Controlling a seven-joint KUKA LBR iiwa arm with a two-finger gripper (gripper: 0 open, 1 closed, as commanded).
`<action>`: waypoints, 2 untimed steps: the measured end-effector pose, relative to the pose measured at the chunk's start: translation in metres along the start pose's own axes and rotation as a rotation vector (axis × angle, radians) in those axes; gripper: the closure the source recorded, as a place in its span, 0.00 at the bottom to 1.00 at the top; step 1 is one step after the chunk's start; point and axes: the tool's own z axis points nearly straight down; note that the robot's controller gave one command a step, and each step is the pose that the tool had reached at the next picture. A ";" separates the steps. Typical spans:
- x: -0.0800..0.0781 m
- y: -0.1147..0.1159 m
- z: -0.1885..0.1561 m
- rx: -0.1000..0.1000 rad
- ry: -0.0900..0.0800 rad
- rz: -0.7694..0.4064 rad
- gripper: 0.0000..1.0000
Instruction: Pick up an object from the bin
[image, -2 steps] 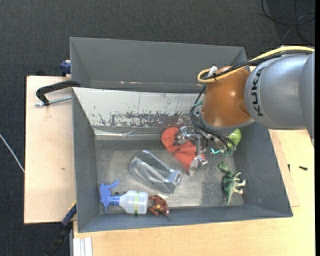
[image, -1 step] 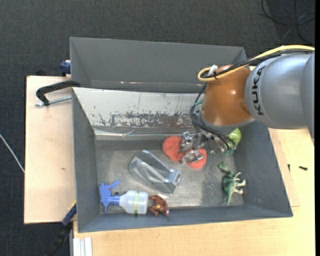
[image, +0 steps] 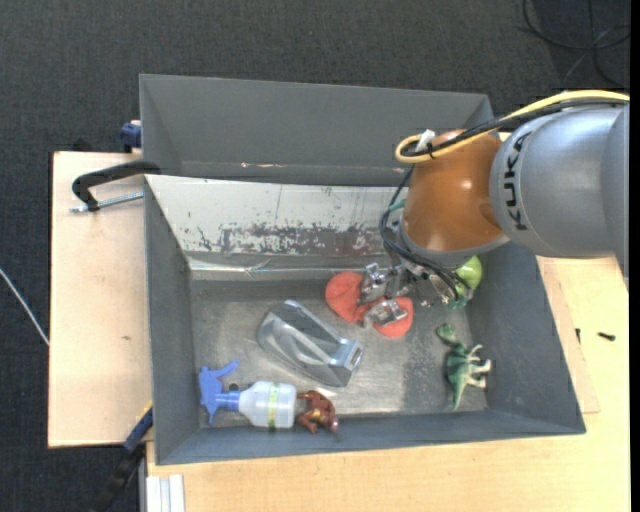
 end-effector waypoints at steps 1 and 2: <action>0.007 0.011 -0.037 -0.005 0.006 0.001 1.00; -0.002 -0.020 -0.138 -0.002 -0.002 -0.009 1.00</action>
Offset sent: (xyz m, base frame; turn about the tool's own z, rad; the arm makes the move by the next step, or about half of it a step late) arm 0.0076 -0.0184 0.1368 -0.0104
